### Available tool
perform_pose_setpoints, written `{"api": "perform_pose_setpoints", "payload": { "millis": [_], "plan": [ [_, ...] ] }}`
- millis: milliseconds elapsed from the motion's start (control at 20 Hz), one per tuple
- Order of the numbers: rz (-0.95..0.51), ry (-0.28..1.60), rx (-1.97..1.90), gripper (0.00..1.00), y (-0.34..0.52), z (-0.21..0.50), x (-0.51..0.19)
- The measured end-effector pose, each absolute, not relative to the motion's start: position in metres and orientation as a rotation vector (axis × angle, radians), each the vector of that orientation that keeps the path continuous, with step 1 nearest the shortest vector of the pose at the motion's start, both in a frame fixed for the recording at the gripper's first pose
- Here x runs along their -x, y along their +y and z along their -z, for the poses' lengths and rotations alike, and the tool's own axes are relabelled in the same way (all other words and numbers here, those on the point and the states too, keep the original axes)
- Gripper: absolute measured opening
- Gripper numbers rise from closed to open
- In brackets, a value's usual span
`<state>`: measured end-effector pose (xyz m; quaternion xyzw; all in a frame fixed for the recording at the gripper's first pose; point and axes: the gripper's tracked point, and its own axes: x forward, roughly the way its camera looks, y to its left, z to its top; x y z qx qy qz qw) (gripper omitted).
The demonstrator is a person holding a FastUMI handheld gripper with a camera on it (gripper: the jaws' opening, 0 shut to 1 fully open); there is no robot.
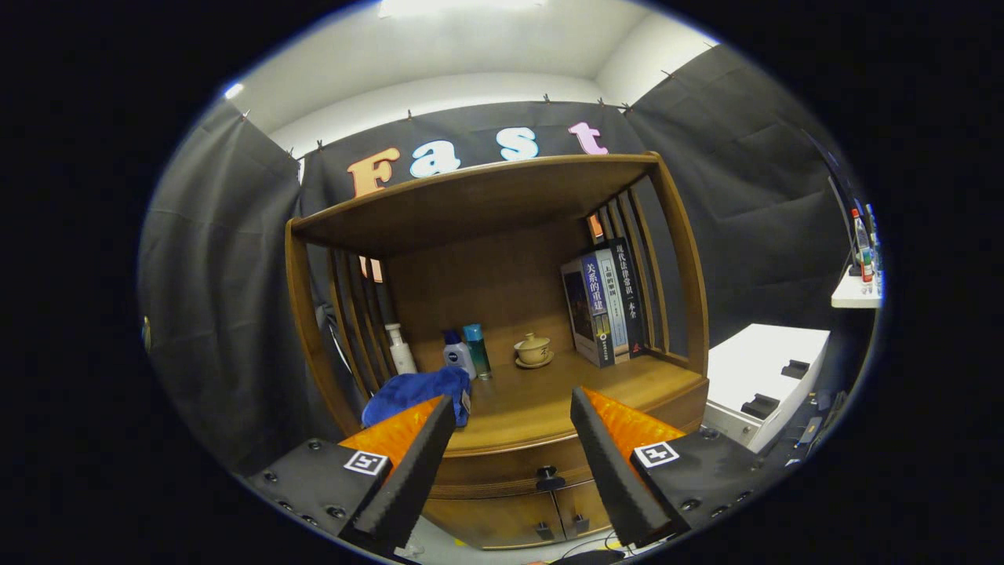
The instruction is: Pull open the drawer, take out the items inside it, and place them on the countertop above the cabinet.
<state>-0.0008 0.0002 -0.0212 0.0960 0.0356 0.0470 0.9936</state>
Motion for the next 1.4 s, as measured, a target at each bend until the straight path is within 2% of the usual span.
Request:
{"api": "perform_pose_setpoints", "payload": {
  "millis": [300,650,1400],
  "plan": [
    [-0.105,0.026,-0.105,0.98,0.003,0.024,-0.002],
    [-0.158,0.028,-0.159,0.98,0.015,0.061,-0.019],
    [-0.138,0.167,-0.104,0.98,-0.004,0.218,-0.084]
  ]
}}
